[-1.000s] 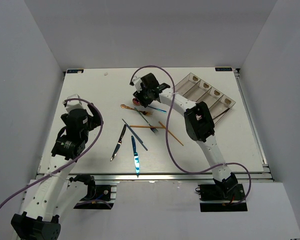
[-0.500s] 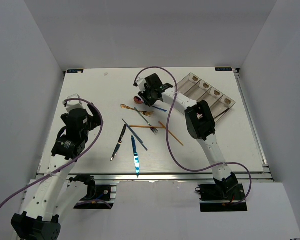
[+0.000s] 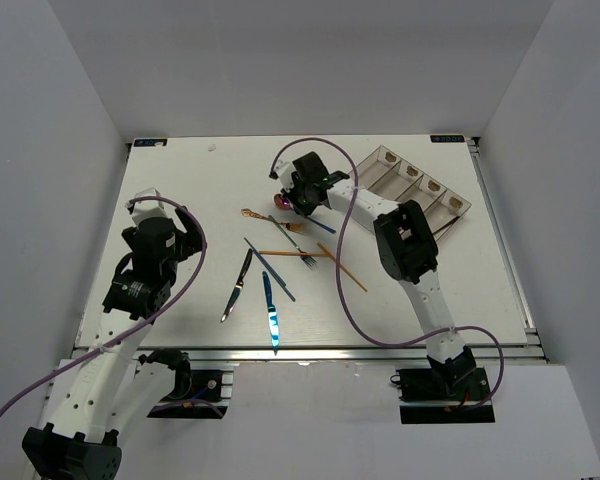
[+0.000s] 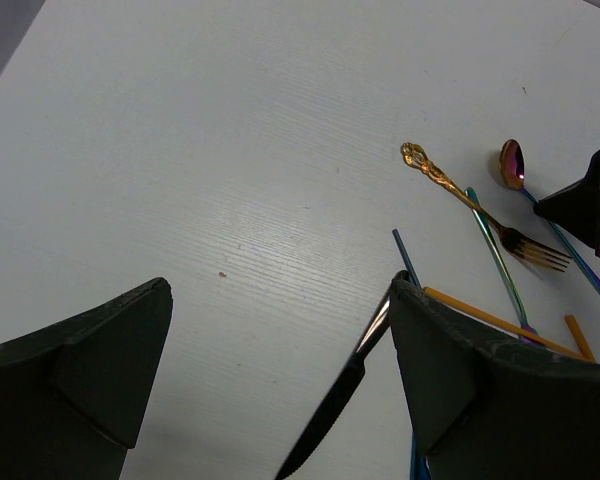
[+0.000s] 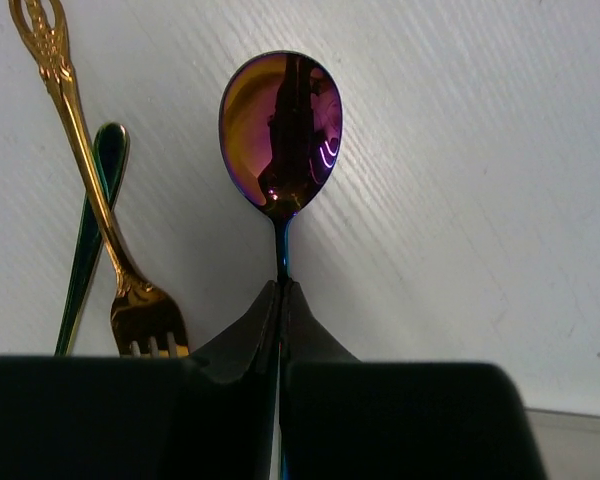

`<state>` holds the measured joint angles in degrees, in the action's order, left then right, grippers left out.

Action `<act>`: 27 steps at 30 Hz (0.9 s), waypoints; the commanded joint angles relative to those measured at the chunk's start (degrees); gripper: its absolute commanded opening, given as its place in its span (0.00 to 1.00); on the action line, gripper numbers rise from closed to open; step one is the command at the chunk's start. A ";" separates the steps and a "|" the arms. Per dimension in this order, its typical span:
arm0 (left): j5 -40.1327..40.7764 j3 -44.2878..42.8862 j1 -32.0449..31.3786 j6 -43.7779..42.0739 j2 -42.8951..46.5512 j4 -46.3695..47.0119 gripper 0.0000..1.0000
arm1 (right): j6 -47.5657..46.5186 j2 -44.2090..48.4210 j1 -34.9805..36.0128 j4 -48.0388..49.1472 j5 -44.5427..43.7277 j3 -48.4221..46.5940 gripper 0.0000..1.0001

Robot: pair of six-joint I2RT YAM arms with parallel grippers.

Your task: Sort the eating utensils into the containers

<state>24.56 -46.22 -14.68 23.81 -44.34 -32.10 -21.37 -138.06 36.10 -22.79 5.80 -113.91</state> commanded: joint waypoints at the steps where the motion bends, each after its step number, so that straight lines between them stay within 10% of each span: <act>1: -0.03 0.25 0.17 -0.43 0.13 0.46 0.98 | 2.46 3.66 -0.24 -1.74 0.18 3.77 0.00; 17: 0.40 0.07 0.17 -0.35 -0.22 0.37 0.98 | 14.58 19.21 -0.94 4.50 -12.11 7.20 0.00; 27: 0.49 0.07 0.17 -0.26 0.65 0.28 0.98 | 47.19 39.43 -21.21 14.42 -20.65 29.16 0.00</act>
<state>24.60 -46.22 -14.68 23.79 -44.62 -32.10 13.65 -105.27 20.40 -14.55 -9.32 -89.32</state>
